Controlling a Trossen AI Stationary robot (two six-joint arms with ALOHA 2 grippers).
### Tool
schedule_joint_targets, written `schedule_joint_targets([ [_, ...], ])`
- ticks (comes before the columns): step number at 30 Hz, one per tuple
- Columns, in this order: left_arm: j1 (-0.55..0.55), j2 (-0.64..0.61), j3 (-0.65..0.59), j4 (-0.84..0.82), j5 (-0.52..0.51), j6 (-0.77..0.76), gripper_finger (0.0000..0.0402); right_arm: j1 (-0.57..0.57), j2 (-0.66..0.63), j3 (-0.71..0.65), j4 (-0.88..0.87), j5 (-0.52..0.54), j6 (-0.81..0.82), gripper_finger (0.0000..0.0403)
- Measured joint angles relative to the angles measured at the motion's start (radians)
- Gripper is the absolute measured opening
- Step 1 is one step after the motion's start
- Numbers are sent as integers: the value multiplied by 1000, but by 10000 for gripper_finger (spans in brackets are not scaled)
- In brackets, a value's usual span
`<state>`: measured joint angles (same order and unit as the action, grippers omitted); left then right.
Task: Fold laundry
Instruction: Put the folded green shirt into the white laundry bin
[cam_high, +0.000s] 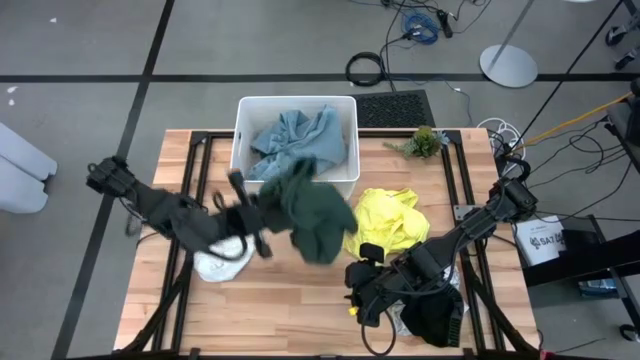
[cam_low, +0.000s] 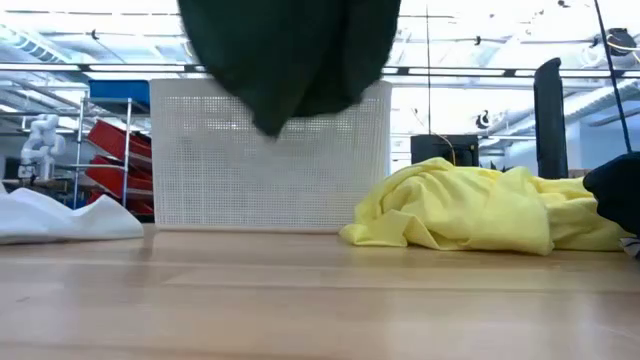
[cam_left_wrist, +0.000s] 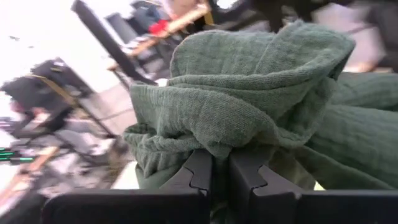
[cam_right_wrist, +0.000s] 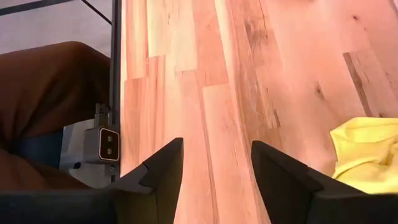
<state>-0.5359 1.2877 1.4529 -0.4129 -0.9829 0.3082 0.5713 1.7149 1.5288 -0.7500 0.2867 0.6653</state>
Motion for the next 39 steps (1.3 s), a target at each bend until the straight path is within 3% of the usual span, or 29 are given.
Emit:
schedule_joint_targets([
  [5, 100, -3, 170, -51, -71, 123, 22, 0, 0, 0, 30, 0, -28, 178],
  [13, 308, -5, 329, -219, -71, 95, 22, -7, 0, 0, 51, 0, -86, 178],
  [23, 598, 42, 287, -526, 192, -111, 21, -35, 1, 0, 51, 0, -110, 178],
  [27, 694, 72, 240, -514, 312, -119, 21, -36, 1, 0, 51, 0, -138, 178],
  [39, 929, 228, 41, -465, 523, -63, 21, -35, 1, 0, 51, 4, -154, 178],
])
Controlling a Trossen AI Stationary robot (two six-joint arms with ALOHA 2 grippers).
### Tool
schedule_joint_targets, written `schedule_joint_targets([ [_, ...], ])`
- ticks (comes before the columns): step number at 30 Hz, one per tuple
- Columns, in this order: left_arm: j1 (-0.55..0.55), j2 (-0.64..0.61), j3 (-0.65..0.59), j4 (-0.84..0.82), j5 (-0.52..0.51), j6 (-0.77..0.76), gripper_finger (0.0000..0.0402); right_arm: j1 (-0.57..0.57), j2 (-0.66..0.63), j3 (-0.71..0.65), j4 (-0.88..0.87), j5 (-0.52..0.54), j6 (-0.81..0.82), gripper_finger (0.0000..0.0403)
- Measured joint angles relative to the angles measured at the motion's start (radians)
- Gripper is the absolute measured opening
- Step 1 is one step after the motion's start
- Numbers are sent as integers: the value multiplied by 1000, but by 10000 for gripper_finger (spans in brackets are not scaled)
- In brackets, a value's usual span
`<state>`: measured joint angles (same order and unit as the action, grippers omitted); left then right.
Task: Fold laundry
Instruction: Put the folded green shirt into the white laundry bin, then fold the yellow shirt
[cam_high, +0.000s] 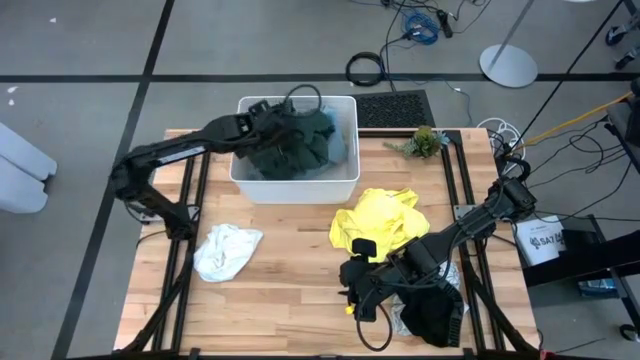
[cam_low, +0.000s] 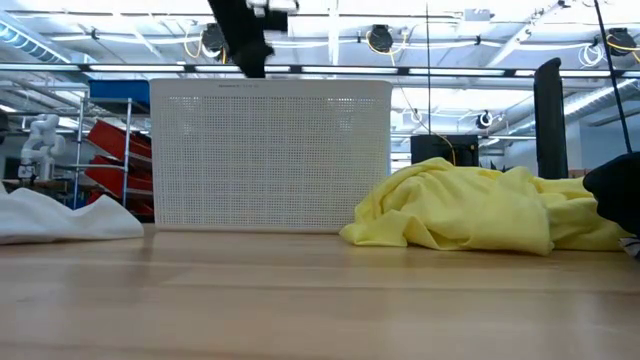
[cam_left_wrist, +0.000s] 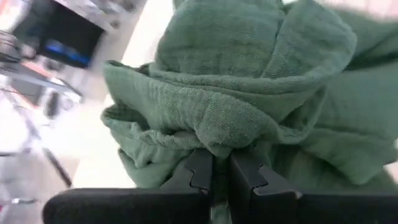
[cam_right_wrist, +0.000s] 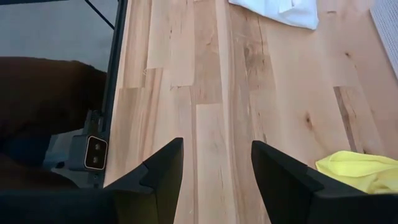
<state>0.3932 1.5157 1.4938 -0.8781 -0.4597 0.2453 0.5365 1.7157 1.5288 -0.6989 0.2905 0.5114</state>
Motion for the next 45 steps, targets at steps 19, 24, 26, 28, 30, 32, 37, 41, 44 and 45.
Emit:
schedule_joint_targets([
  [19, 89, 205, -116, 150, 388, -26, 58, 0, 1, 0, 0, 59, 24, 178],
  [24, 74, 189, -77, 93, 317, -28, 75, 0, 1, 0, 0, 59, 26, 178],
  [26, 68, 170, -51, 70, 307, -29, 80, 0, 1, 0, 0, 58, 25, 178],
  [28, 62, 147, -23, 39, 303, -30, 85, 0, 1, 0, 0, 58, 21, 178],
  [30, 55, 123, 9, 8, 302, -31, 89, 0, 1, 0, 0, 58, 17, 178],
  [32, 49, 92, 40, -36, 306, -47, 92, 0, 1, 0, 0, 58, 9, 178],
  [37, 40, -8, 98, -117, 307, -64, 93, 0, 1, 0, 0, 72, 1, 178],
  [41, 38, -104, 101, -129, 340, -83, 93, 0, 1, 0, 0, 74, 0, 178],
  [44, 38, -172, 101, -143, 372, -85, 94, 0, 1, 0, -1, 75, 0, 178],
  [45, 38, -192, 101, -154, 377, -91, 94, 0, 1, 0, -1, 75, 0, 178],
])
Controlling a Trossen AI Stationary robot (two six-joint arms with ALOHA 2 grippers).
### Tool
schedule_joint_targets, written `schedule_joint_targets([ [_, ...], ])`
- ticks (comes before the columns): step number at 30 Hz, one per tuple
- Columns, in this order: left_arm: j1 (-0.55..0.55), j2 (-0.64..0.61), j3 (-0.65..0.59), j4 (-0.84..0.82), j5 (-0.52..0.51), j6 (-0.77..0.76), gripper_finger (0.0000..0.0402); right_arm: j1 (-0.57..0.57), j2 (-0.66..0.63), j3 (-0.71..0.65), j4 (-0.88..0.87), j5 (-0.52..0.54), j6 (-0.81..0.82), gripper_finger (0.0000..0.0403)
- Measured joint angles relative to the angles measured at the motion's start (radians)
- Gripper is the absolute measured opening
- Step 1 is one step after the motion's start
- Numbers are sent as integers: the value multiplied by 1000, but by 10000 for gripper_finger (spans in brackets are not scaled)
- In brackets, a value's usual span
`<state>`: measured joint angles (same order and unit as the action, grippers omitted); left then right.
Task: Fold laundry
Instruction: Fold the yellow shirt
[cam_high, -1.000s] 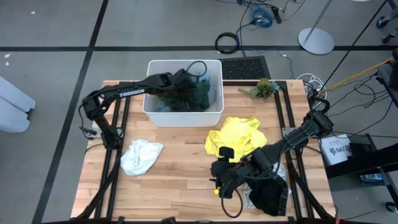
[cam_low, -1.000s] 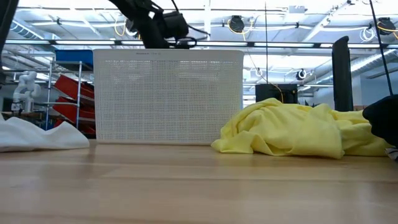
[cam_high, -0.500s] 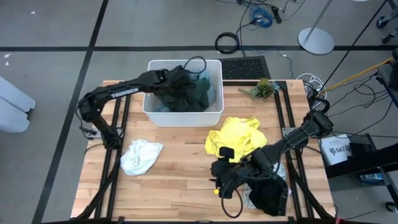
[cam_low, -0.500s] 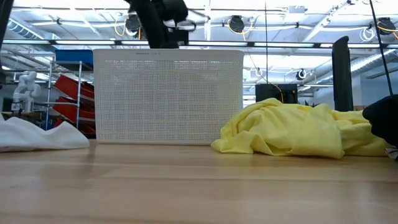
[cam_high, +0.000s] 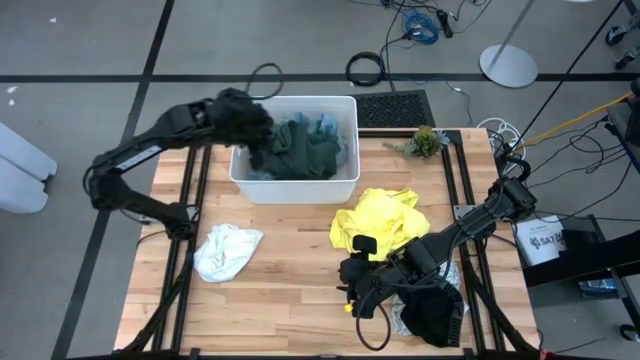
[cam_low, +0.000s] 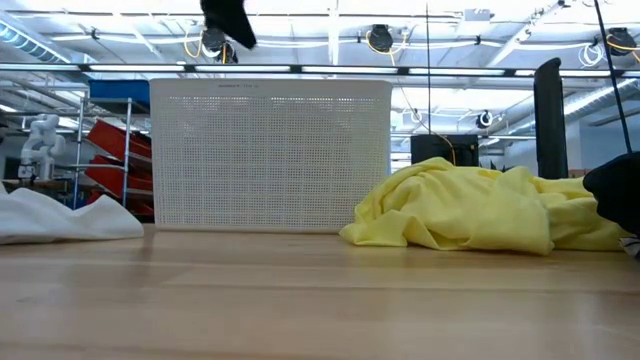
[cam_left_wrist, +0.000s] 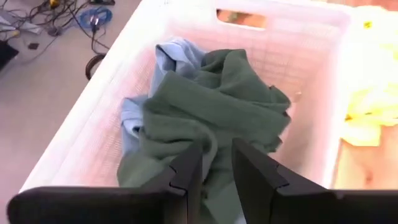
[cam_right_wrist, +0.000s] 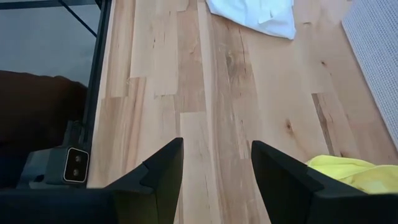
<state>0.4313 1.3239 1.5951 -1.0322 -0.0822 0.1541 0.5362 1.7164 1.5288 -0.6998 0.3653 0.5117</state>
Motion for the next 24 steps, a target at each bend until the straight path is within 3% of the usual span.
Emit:
schedule_joint_targets([
  [4, 0, -80, 0, -87, 19, -44, 94, 0, 0, 0, -1, 0, 0, 178],
  [8, -6, -162, -23, -211, 110, -57, 94, 2, 0, 0, -9, 0, 0, 178],
  [13, -55, -312, -204, -219, 189, -144, 93, 2, 0, 0, -9, 0, 18, 178],
  [19, -162, -542, -551, -15, 284, -305, 93, 2, 0, 0, -25, 0, 81, 178],
  [24, -292, -716, -855, 373, 440, -471, 93, -2, 2, 0, -151, 89, 176, 178],
])
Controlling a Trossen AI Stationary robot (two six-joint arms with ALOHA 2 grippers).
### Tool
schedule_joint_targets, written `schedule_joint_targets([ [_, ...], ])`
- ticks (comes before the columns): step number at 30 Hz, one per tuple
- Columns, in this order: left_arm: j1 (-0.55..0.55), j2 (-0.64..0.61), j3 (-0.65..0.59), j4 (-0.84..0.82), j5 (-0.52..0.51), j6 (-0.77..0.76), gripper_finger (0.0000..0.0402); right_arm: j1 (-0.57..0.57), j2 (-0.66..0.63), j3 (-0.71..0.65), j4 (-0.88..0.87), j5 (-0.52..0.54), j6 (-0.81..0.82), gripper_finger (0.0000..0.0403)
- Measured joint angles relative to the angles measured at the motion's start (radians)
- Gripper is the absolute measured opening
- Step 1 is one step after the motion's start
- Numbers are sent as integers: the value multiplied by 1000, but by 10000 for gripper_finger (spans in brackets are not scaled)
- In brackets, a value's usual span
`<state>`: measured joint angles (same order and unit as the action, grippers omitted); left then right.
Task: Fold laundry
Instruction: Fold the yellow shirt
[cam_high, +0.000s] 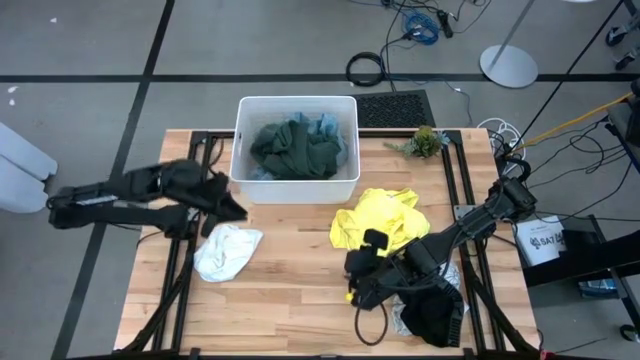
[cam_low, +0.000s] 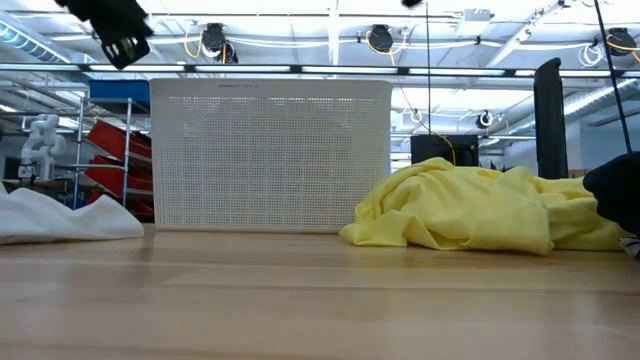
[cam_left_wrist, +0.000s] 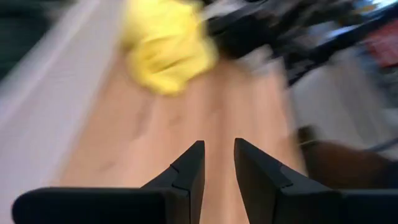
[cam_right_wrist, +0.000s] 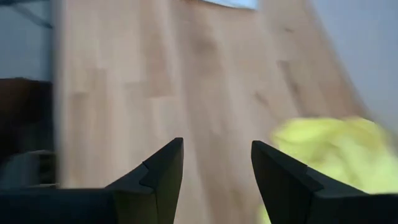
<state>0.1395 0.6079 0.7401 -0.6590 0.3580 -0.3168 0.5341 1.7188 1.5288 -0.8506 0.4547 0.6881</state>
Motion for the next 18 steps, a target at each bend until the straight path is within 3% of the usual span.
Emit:
schedule_joint_targets([
  [5, -153, -79, -225, 421, 3, -95, 93, -18, 9, 0, -149, 68, 127, 178],
  [10, -298, -48, -360, 799, -90, -85, 93, -25, 17, -14, -240, 62, 236, 178],
  [13, -365, -9, -400, 930, -149, -40, 93, -25, 17, -57, -254, 62, 277, 178],
  [18, -403, 57, -404, 974, -202, 37, 93, -30, 17, -171, -260, 60, 259, 178],
])
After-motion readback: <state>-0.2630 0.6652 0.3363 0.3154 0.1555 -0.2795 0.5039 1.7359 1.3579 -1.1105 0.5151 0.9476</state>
